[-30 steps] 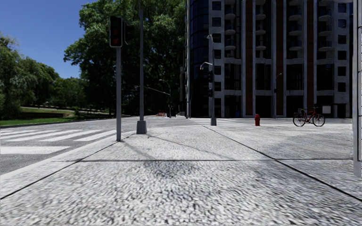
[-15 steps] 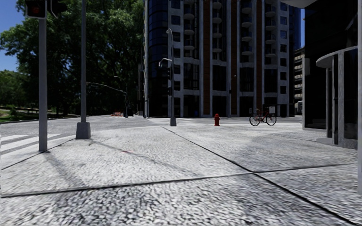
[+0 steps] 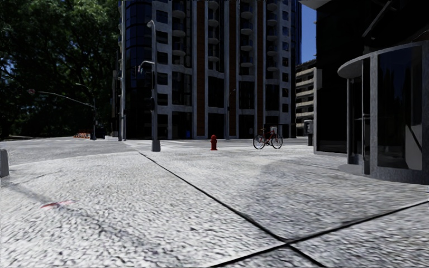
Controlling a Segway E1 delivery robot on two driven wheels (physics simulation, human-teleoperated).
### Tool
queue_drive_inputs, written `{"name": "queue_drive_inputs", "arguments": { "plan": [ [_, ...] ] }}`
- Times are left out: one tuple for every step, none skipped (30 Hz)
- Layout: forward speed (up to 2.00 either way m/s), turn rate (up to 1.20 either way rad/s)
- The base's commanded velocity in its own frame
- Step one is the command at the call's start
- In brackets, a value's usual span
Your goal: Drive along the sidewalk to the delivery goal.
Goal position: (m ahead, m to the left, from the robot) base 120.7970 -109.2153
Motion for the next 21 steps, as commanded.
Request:
{"name": "queue_drive_inputs", "arguments": {
  "plan": [
    [2.0,-0.47],
    [2.0,-0.47],
    [2.0,-0.45],
    [2.0,-0.34],
    [2.0,0.0],
    [2.0,0.0],
    [2.0,0.0],
    [2.0,0.0],
    [2.0,0.0],
    [2.0,0.0],
    [2.0,0.0],
    [2.0,0.0],
    [2.0,0.0],
    [2.0,0.0],
    [2.0,0.0],
    [2.0,0.0],
    [2.0,0.0],
    [2.0,0.0],
    [2.0,0.0],
    [2.0,0.0],
    [2.0,0.0]
  ]
}}
